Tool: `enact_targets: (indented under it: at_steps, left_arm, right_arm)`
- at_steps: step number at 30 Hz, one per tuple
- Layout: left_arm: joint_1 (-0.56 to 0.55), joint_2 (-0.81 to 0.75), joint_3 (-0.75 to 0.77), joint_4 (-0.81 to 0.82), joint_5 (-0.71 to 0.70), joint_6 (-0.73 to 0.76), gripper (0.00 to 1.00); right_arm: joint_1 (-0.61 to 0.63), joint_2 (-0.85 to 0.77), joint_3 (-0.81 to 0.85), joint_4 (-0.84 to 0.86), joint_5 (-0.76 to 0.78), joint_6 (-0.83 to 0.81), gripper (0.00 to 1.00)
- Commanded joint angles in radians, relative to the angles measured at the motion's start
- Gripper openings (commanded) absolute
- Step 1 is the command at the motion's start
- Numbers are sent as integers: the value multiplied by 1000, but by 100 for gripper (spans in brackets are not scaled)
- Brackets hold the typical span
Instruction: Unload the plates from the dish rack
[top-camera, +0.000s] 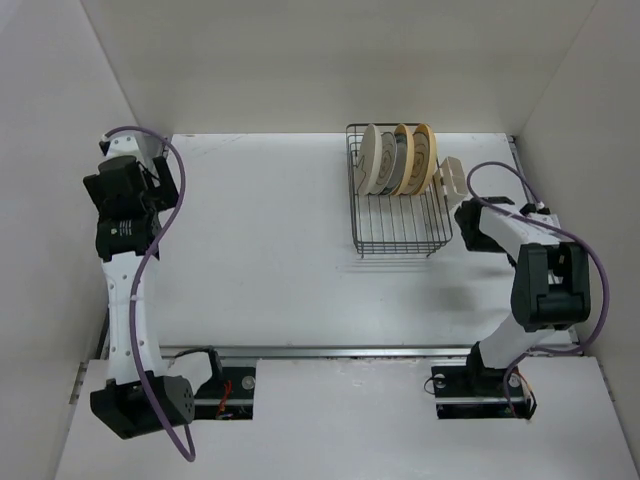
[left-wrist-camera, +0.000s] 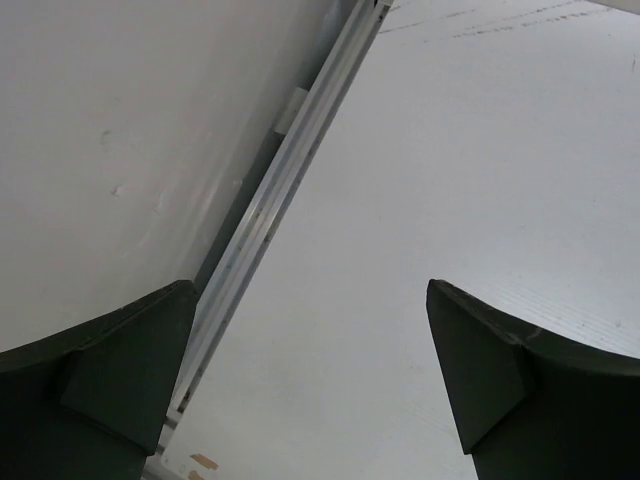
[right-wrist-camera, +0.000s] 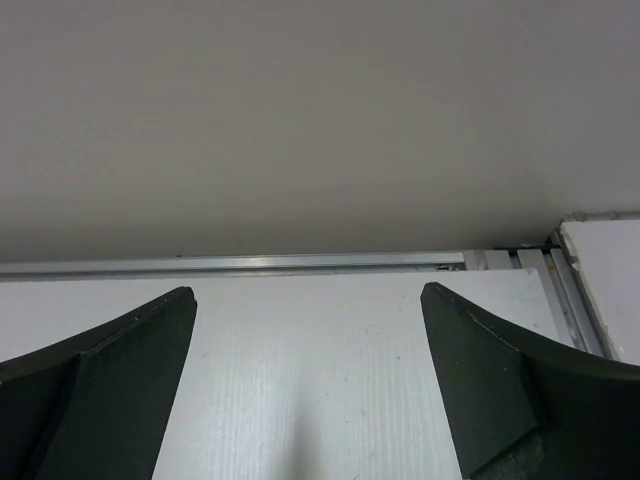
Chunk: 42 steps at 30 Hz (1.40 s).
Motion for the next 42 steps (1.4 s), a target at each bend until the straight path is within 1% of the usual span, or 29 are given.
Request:
enact_targets:
  at_steps: [1, 2, 3, 4, 5, 7, 8, 9, 10, 11, 12, 14, 15, 16, 17, 18, 19, 21, 24, 25, 27, 28, 30, 31, 32, 34, 35, 37, 42]
  left_arm:
    - [-19, -20, 71, -6, -51, 14, 100]
    - [-19, -20, 86, -7, -51, 29, 100]
    - [-19, -20, 97, -16, -41, 44, 100]
    - [-19, -29, 97, -16, -28, 70, 100]
    - [-19, -29, 97, -31, -28, 80, 100]
    - [-19, -29, 120, -77, 38, 115, 100]
    - [-19, -29, 120, -101, 85, 155, 100]
    - [-19, -29, 129, -162, 145, 263, 100]
    - [-19, -29, 149, -203, 255, 320, 100]
    - [-19, -38, 158, -238, 292, 363, 100]
    - [-19, -38, 158, -285, 315, 408, 100]
    - [-19, -29, 170, -296, 329, 419, 100]
    - [-19, -29, 183, -296, 329, 419, 100]
    - [-19, -18, 183, -306, 329, 419, 100]
    - [-19, -9, 198, -306, 329, 443, 100]
    - [-19, 8, 212, -306, 329, 454, 100]
    - [-19, 20, 221, -306, 340, 465, 100]
    - [-19, 64, 253, -306, 369, 486, 100]
    - [-19, 124, 308, -263, 426, 486, 100]
    - [-19, 175, 324, -254, 440, 486, 100]
    - [-19, 231, 357, -224, 450, 439, 100]
    - [-19, 291, 400, -224, 472, 416, 100]
    - [-19, 342, 434, -205, 481, 373, 100]
    - [-28, 362, 456, -189, 490, 362, 100]
    - [-45, 394, 456, -171, 477, 353, 99]
    - [-71, 414, 456, -114, 452, 353, 99]
    - [-83, 433, 456, -97, 422, 365, 99]
    - [-115, 454, 456, -71, 412, 377, 99]
    - [-155, 517, 465, -62, 342, 396, 99]
  right_arm:
    - [33, -82, 125, -51, 179, -111, 100]
    - [52, -93, 161, -51, 195, -166, 100]
    - [73, -93, 205, -51, 210, -278, 100]
    - [128, -93, 300, -51, 256, -309, 100]
    - [162, -93, 354, -51, 277, -332, 100]
    - [228, -72, 478, -51, 296, -423, 100]
    - [275, -53, 620, -51, 296, -440, 100]
    - [302, -14, 687, -51, 281, -466, 100]
    - [329, 11, 751, -51, 281, -538, 100]
    - [381, 35, 864, -51, 281, -579, 100]
    - [401, 86, 917, -51, 272, -616, 100]
    - [415, 144, 1038, -51, 220, -731, 100]
    - [415, 213, 1187, -33, 108, -783, 100]
    - [403, 236, 1237, 78, 31, -914, 100]
    - [389, 237, 1229, 309, -97, -1525, 100]
    - [357, 209, 1166, 674, -554, -1728, 98]
    - [348, 154, 1055, 764, -683, -1800, 98]
    - [333, 135, 1011, 855, -785, -1801, 99]
    - [290, 171, 1064, 856, -934, -1805, 99]
    - [270, 192, 1115, 810, -1033, -1814, 99]
    - [260, 275, 1169, 750, -1094, -1815, 91]
    - [260, 298, 1184, 715, -1094, -1815, 83]
    - [260, 348, 1184, 704, -1094, -1815, 74]
    - [260, 361, 1184, 704, -1082, -1815, 62]
    - [260, 372, 1184, 695, -1039, -1815, 56]
    - [260, 381, 1169, 695, -999, -1778, 48]
    - [260, 381, 1157, 695, -999, -1778, 46]
    - [260, 390, 1135, 707, -999, -1778, 46]
    - [260, 434, 1135, 707, -928, -1767, 44]
